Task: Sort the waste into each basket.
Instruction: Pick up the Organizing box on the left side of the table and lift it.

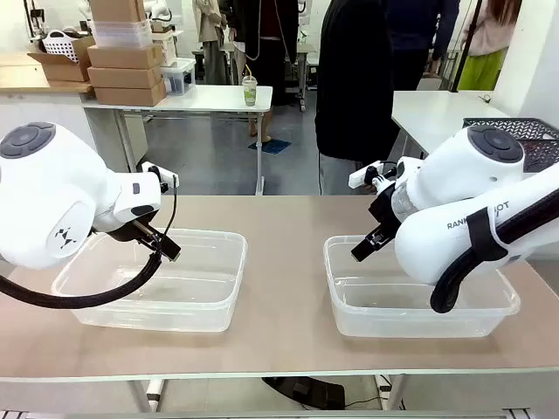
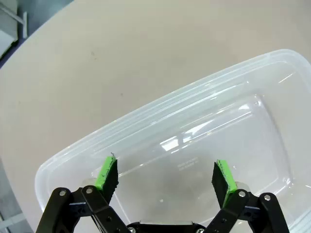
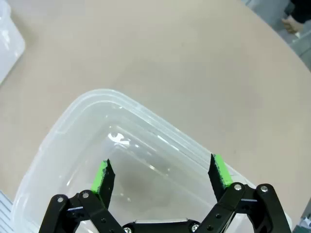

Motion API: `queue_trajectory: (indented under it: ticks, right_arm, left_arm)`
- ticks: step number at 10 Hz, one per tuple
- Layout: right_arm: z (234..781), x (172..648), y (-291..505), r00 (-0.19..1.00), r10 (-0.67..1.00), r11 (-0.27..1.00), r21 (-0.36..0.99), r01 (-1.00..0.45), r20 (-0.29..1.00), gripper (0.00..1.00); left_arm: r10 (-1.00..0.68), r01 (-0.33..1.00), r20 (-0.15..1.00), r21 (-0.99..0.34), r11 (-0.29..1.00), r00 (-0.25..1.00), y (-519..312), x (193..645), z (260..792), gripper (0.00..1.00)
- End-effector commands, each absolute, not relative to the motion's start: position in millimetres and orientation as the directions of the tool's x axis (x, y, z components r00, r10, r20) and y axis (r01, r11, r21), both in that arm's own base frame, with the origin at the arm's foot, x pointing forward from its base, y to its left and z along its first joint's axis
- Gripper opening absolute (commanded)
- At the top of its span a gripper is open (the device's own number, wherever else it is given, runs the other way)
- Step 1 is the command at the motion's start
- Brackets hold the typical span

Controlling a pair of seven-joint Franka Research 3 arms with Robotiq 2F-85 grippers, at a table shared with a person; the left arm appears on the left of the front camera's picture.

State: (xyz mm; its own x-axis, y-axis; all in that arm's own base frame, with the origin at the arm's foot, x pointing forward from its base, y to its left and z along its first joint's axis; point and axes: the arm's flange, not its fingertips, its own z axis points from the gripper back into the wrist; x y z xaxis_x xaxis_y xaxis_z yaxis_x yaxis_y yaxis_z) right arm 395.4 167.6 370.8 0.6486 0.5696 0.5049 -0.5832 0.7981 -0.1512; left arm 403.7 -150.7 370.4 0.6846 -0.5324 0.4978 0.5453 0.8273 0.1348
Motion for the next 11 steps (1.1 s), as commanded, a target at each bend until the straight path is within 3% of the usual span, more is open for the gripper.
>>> queue_trajectory:
  ticks: [1,10,11]
  right_arm:
    - [370.8,395.4,167.6,0.648,0.570,0.798,-0.151,-0.583,0.505,1.00]
    - [370.8,395.4,167.6,0.648,0.570,0.798,-0.151,-0.583,0.505,1.00]
    - [370.8,395.4,167.7,0.648,0.570,0.798,-0.152,-0.584,0.505,1.00]
  left_arm:
    - [-0.532,0.545,0.498,0.135,0.827,0.685,-150.7,403.7,370.5,1.00]
    - [-0.532,0.545,0.498,0.135,0.827,0.685,-150.6,403.7,370.4,1.00]
    - [-0.538,0.554,0.481,0.123,0.823,0.693,-150.6,397.5,397.5,1.00]
